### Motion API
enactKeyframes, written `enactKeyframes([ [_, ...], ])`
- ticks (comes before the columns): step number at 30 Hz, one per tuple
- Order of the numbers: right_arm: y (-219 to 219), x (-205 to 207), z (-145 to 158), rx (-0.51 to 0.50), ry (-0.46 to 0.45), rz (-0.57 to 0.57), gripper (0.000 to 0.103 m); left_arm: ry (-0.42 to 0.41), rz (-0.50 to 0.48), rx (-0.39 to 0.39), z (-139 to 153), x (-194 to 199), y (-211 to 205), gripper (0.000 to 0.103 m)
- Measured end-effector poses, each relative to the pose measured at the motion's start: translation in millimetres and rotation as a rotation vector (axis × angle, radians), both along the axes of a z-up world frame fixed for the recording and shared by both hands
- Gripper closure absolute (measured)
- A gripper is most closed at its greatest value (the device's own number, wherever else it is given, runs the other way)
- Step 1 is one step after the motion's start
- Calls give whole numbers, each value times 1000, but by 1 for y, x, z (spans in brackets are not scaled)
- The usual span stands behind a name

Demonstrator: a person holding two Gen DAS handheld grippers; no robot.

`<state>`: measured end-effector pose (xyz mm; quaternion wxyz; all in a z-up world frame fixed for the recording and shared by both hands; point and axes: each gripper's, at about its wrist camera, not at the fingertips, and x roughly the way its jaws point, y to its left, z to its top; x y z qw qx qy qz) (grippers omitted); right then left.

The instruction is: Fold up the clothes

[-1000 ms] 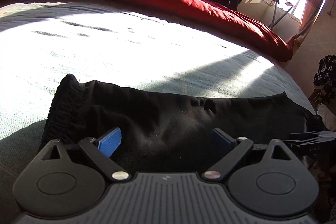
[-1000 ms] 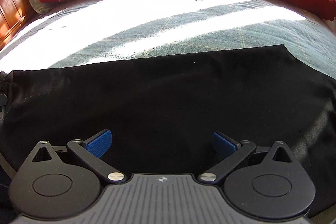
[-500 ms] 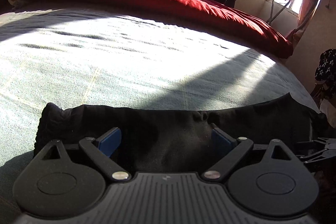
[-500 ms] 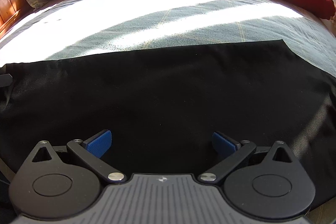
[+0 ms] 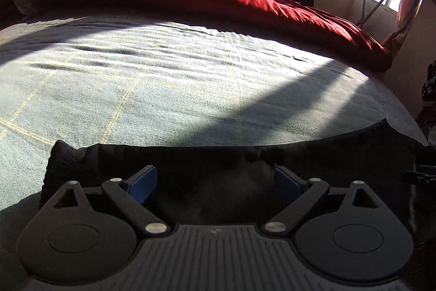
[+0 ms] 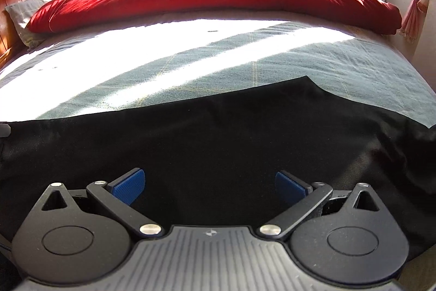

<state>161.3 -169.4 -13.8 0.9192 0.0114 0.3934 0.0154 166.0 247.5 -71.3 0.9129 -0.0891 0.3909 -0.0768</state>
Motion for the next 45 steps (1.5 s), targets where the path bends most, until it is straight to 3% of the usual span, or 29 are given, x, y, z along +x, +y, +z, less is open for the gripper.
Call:
enactKeyframes([
  [6,-86,8,15,-82,-78,-180,0,90,56,22,-17,-4,-18,10],
  [10,-156,18,14,-41,-121,-279,0,106,100,33,-18,-6,-24,10],
  [14,-216,40,-8,75,-131,-337,0,118,119,58,-18,-8,-43,10],
  [19,-253,57,-58,167,-35,-342,0,137,141,66,-19,-13,-59,10],
  [28,-242,41,-25,144,-22,-269,0,150,131,99,-12,-11,-93,10],
  [34,-252,46,-47,143,70,-286,0,177,122,91,-19,-8,-114,10],
  [41,-254,45,-49,145,68,-258,0,178,140,109,-15,-12,-124,10],
  [45,-255,45,-47,149,73,-253,0,153,92,126,-5,-18,-135,10],
])
